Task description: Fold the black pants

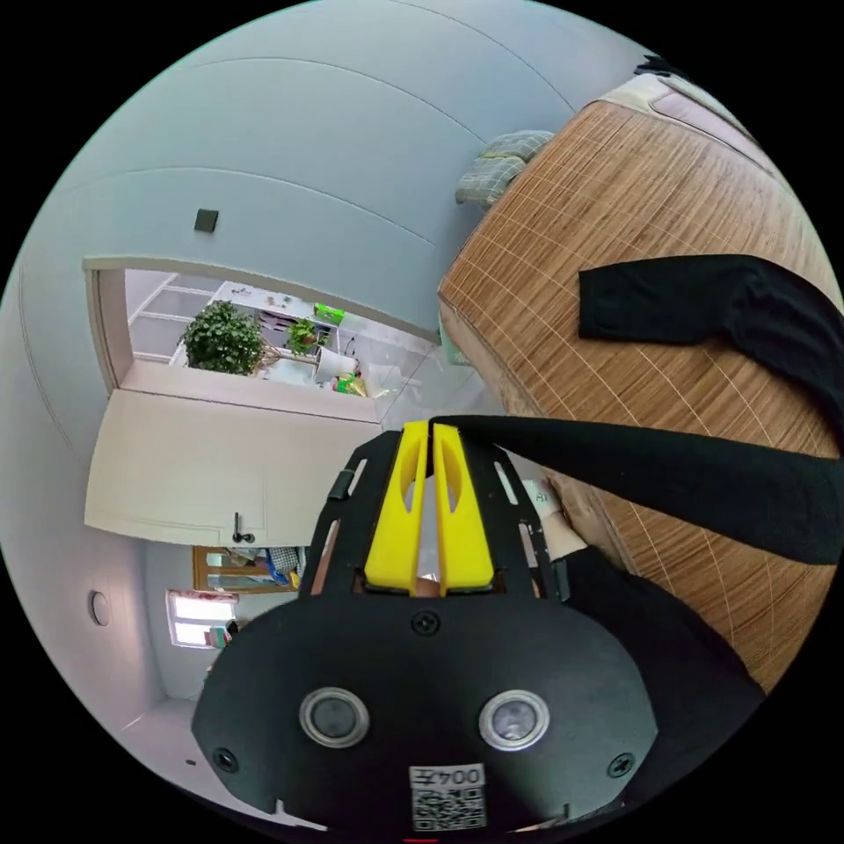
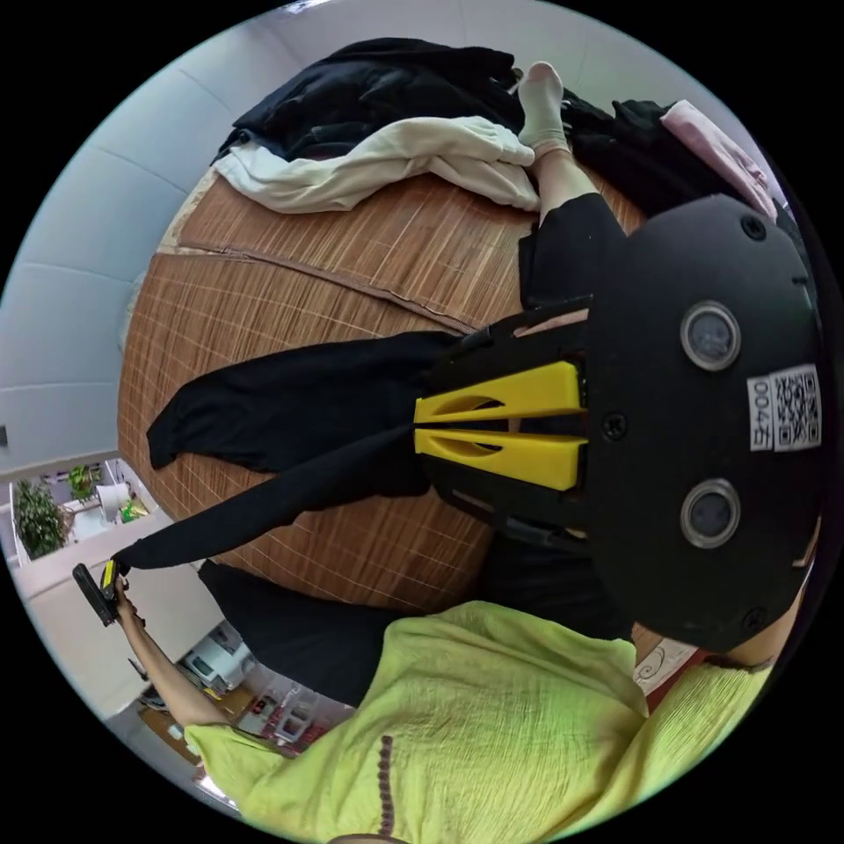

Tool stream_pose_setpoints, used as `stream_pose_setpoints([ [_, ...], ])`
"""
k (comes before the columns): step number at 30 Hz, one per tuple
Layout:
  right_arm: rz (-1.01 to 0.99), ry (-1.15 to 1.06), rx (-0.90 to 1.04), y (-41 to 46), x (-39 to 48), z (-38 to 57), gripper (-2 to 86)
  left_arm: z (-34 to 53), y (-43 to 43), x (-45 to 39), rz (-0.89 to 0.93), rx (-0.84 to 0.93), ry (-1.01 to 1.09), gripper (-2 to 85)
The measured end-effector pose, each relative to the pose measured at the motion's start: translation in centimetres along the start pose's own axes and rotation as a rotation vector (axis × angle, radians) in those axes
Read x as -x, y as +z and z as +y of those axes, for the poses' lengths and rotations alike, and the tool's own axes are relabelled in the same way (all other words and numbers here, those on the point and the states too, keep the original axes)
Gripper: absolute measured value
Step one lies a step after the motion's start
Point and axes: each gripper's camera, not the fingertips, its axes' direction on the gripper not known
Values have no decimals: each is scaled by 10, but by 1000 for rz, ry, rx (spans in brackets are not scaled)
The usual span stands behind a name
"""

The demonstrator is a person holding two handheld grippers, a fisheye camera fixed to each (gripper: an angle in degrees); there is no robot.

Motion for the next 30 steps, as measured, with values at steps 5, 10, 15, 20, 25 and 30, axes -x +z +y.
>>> stream_pose_setpoints([
  [5,-74,116,16,56,-89,10,-7,-120,1,-82,-127,38,213,11],
  [10,-147,270,95,138,-173,20,0,-207,33,-178,-276,162,369,18],
  [15,-259,403,53,176,-219,44,7,-242,47,-213,-286,160,388,30],
  [20,-327,518,-55,183,-242,74,58,-221,25,-222,41,8,259,30],
  [25,-209,715,-283,156,-248,118,94,-142,-28,-300,100,-284,381,15],
  [30,-163,671,-294,154,-170,117,117,-95,-66,-380,219,-421,462,8],
])
